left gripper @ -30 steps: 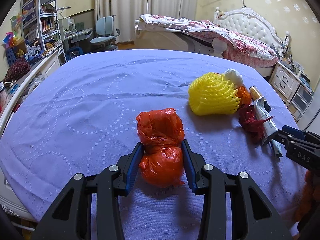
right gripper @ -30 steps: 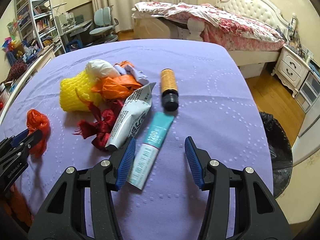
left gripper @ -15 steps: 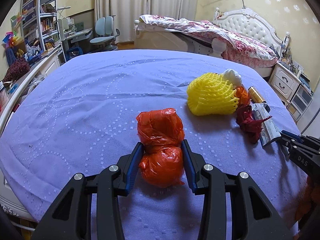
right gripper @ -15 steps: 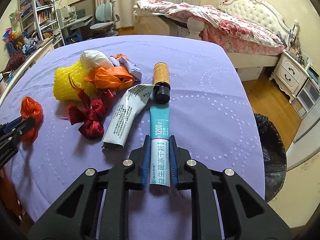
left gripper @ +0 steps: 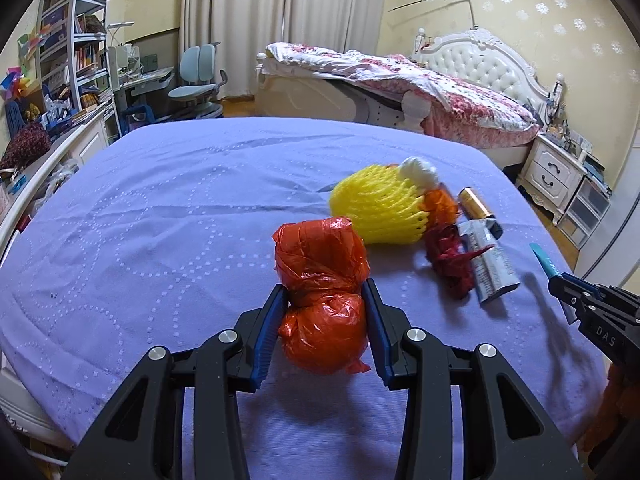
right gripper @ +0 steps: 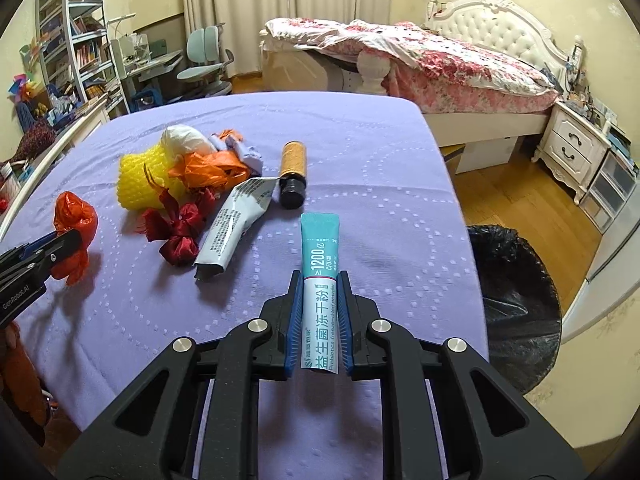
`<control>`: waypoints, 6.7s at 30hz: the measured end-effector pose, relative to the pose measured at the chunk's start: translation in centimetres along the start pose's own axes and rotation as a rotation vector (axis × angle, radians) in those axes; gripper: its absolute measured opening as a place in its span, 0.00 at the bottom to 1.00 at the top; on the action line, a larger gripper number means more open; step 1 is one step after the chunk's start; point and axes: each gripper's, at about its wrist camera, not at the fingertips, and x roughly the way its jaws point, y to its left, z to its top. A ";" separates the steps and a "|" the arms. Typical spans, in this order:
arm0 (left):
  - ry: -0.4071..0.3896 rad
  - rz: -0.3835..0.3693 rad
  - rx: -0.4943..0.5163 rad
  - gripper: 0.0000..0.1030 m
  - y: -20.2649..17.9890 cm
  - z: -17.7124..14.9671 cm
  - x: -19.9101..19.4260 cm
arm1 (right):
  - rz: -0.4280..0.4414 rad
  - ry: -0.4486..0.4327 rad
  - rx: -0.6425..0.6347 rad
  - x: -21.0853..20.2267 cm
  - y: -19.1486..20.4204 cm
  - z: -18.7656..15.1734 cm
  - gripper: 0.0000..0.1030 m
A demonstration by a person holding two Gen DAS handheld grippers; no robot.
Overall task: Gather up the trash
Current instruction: 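Carry the orange bag and teal tube in both tools over the trash bin, then open the right tool to drop the teal tube while the left tool drops the orange bag, then move both open tools back over the remaining trash on the table, then grasp the white tube with the right tool while the left tool grasps the dark red ribbon, then carry the white tube and red ribbon in both tools over the trash bin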
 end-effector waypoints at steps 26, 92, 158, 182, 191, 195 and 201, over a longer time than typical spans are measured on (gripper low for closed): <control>-0.059 -0.282 0.244 0.40 -18.3 2.7 0.8 | -0.177 -0.116 0.254 -3.3 -14.7 -1.3 0.16; -0.038 -0.154 0.266 0.77 -20.2 3.5 2.8 | -0.206 -0.090 0.316 -0.8 -16.6 -1.5 0.54; 0.014 0.029 0.043 0.77 -3.3 -0.4 1.8 | 0.020 -0.060 -0.009 0.4 1.3 2.3 0.22; 0.140 -0.093 0.072 0.37 -7.3 -0.2 5.0 | 0.026 0.017 0.078 2.5 -3.7 0.6 0.25; 0.106 -0.131 0.128 0.24 -8.4 -1.1 3.8 | 0.046 0.029 0.078 2.5 -3.6 0.2 0.22; 0.100 -0.147 0.127 0.24 -8.6 -1.5 3.2 | 0.044 0.015 0.075 2.0 -3.6 0.1 0.20; 0.076 -0.179 0.134 0.24 -9.5 -1.5 2.0 | 0.040 -0.007 0.094 0.9 -4.4 -0.1 0.20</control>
